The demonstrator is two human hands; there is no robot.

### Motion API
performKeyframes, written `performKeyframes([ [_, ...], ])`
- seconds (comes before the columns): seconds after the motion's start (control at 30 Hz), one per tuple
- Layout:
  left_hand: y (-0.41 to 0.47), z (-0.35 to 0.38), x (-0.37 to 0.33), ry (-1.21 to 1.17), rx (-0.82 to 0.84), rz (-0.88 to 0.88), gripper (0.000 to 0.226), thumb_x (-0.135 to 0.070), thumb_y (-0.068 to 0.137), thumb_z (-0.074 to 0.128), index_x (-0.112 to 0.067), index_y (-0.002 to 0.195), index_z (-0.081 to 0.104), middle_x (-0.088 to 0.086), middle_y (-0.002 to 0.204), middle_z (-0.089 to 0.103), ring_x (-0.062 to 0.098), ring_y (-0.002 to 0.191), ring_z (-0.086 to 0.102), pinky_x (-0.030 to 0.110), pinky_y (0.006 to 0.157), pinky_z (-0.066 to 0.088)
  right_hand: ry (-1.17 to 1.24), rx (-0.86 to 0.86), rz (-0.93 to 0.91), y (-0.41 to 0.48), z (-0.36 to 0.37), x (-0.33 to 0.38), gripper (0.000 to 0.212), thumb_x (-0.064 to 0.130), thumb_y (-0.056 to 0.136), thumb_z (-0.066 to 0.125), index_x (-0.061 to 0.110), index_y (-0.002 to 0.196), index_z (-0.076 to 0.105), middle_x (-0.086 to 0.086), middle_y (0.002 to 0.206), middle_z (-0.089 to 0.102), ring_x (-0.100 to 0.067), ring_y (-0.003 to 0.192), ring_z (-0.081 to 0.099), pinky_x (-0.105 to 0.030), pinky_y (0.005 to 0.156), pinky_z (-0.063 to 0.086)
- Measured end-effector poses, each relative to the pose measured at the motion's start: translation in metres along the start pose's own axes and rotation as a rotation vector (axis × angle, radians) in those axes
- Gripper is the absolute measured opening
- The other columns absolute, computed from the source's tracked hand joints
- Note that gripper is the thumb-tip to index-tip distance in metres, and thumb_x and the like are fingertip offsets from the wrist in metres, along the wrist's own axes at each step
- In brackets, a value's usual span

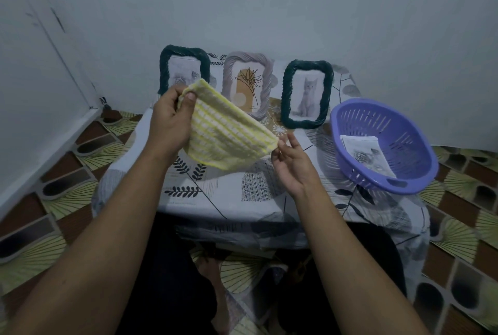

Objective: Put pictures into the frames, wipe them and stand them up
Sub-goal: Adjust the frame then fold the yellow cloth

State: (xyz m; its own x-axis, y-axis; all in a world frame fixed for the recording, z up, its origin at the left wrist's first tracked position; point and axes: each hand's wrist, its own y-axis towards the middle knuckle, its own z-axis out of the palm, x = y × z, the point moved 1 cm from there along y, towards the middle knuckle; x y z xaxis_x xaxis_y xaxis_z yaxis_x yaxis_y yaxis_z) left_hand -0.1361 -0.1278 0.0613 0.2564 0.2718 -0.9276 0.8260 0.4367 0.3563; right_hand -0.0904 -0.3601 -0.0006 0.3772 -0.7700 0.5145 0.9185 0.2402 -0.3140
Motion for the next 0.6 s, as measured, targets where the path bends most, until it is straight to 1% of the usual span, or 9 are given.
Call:
performKeyframes([
  [0.13,-0.002,0.003,0.004,-0.017,-0.035,-0.057,0.013,-0.036,0.099,0.053,-0.033,0.092,0.063,-0.009,0.089,0.063,0.011,0.086,0.059,0.036,0.077,0.05,0.01,-0.067,-0.02,0.004,-0.003,0.0,0.031,-0.013,0.096,0.048,0.016,0.101,0.057,-0.004,0.091,0.057,-0.012,0.075,0.054,-0.017,0.059,0.049],
  [0.2,-0.004,0.006,0.002,-0.03,-0.012,-0.068,0.013,-0.036,0.099,0.053,-0.034,0.091,0.063,-0.01,0.089,0.064,0.009,0.086,0.06,0.035,0.077,0.051,-0.09,-0.11,-0.028,0.003,-0.005,0.001,0.03,-0.012,0.095,0.049,0.016,0.103,0.057,-0.004,0.09,0.057,-0.012,0.074,0.052,-0.019,0.06,0.045],
  [0.23,-0.005,0.008,0.0,-0.026,0.005,-0.064,0.013,-0.035,0.1,0.053,-0.034,0.091,0.063,-0.012,0.088,0.064,0.005,0.084,0.06,0.031,0.075,0.05,-0.199,-0.135,-0.039,0.003,-0.005,0.001,0.029,-0.012,0.094,0.05,0.015,0.103,0.057,-0.004,0.09,0.057,-0.012,0.073,0.052,-0.02,0.06,0.043],
  [0.3,-0.009,0.012,-0.005,0.015,0.054,-0.031,0.014,-0.03,0.102,0.053,-0.033,0.091,0.062,-0.015,0.086,0.062,-0.005,0.077,0.058,0.022,0.071,0.048,-0.547,-0.183,-0.091,-0.001,-0.006,0.001,0.027,-0.009,0.091,0.053,0.015,0.102,0.059,-0.006,0.094,0.06,-0.013,0.074,0.053,-0.022,0.06,0.039],
  [0.37,-0.011,0.017,-0.011,0.075,0.118,0.034,0.013,-0.029,0.101,0.055,-0.034,0.092,0.062,-0.015,0.085,0.062,-0.006,0.076,0.057,0.02,0.069,0.047,-0.887,-0.197,-0.216,-0.004,-0.006,0.0,0.025,-0.004,0.088,0.056,0.015,0.101,0.064,-0.003,0.099,0.062,-0.014,0.081,0.055,-0.023,0.064,0.041],
  [0.43,-0.013,0.021,-0.018,0.139,0.191,0.106,0.011,-0.028,0.1,0.056,-0.032,0.094,0.064,-0.015,0.085,0.062,-0.006,0.076,0.057,0.016,0.067,0.047,-1.031,-0.078,-0.396,-0.008,0.001,0.002,0.024,0.004,0.088,0.06,0.021,0.103,0.067,0.005,0.1,0.063,-0.013,0.088,0.055,-0.025,0.073,0.045],
  [0.53,-0.014,0.028,-0.027,0.246,0.28,0.185,0.008,-0.027,0.099,0.059,-0.026,0.097,0.067,-0.016,0.084,0.062,-0.008,0.073,0.054,0.011,0.062,0.042,-1.112,0.224,-0.584,-0.013,0.021,0.006,0.028,0.031,0.087,0.067,0.04,0.113,0.065,0.013,0.12,0.063,-0.001,0.109,0.055,-0.019,0.092,0.046],
  [0.57,-0.014,0.03,-0.03,0.273,0.295,0.205,0.007,-0.027,0.099,0.06,-0.027,0.097,0.067,-0.017,0.083,0.062,-0.008,0.072,0.054,0.011,0.062,0.04,-1.151,0.279,-0.636,-0.012,0.027,0.007,0.029,0.039,0.088,0.069,0.044,0.116,0.064,0.012,0.124,0.063,-0.003,0.118,0.054,-0.024,0.098,0.046],
  [0.6,-0.014,0.031,-0.032,0.295,0.305,0.219,0.006,-0.028,0.098,0.061,-0.028,0.097,0.067,-0.017,0.082,0.062,-0.007,0.072,0.054,0.013,0.063,0.04,-1.185,0.296,-0.685,-0.012,0.033,0.009,0.026,0.042,0.088,0.069,0.045,0.114,0.065,0.011,0.122,0.065,-0.006,0.119,0.055,-0.031,0.099,0.046],
])
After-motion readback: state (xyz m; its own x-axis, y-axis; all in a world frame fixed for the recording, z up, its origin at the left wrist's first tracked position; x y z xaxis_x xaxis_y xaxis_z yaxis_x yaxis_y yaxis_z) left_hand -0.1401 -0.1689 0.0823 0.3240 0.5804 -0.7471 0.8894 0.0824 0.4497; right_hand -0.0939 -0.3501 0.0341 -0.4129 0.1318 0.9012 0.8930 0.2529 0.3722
